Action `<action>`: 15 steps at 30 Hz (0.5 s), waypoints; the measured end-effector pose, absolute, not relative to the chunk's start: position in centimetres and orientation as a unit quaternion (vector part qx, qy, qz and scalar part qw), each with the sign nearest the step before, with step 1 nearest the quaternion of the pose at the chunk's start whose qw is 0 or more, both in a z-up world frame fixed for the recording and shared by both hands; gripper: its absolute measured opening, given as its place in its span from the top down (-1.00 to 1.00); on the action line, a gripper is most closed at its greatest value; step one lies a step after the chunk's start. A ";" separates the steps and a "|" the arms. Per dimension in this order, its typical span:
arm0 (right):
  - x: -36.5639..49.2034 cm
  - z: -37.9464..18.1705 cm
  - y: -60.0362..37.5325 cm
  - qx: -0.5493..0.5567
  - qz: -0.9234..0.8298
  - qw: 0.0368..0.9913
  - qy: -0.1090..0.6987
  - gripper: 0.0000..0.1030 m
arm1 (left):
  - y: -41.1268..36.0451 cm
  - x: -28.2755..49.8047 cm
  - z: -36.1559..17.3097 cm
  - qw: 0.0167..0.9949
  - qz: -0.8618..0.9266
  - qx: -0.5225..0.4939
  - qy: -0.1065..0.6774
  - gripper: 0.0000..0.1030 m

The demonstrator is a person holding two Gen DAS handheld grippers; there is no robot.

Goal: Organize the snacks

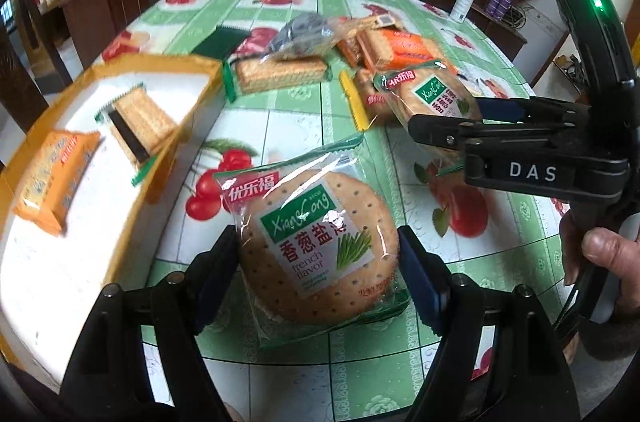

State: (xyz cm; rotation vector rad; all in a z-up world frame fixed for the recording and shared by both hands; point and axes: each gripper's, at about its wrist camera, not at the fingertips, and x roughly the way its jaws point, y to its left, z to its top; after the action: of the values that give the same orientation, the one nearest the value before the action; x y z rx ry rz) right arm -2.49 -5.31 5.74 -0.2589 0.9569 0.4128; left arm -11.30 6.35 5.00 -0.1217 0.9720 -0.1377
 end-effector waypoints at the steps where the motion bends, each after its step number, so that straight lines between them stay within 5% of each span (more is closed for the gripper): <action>1: -2.6 6.1 -5.4 -0.121 0.197 0.862 0.452 -0.45 | 6.3 -11.4 5.5 0.884 -0.063 -0.052 0.461 -0.51; 15: -3.6 7.8 -3.5 -0.115 0.219 0.867 0.432 -0.45 | 9.9 -11.1 9.1 0.908 -0.018 -0.043 0.416 -0.51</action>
State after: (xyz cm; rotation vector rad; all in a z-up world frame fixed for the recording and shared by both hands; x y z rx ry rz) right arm -3.58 -3.50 7.80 -0.2401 0.9036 0.4592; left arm -11.12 9.86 9.10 -0.0895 0.8585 -0.0373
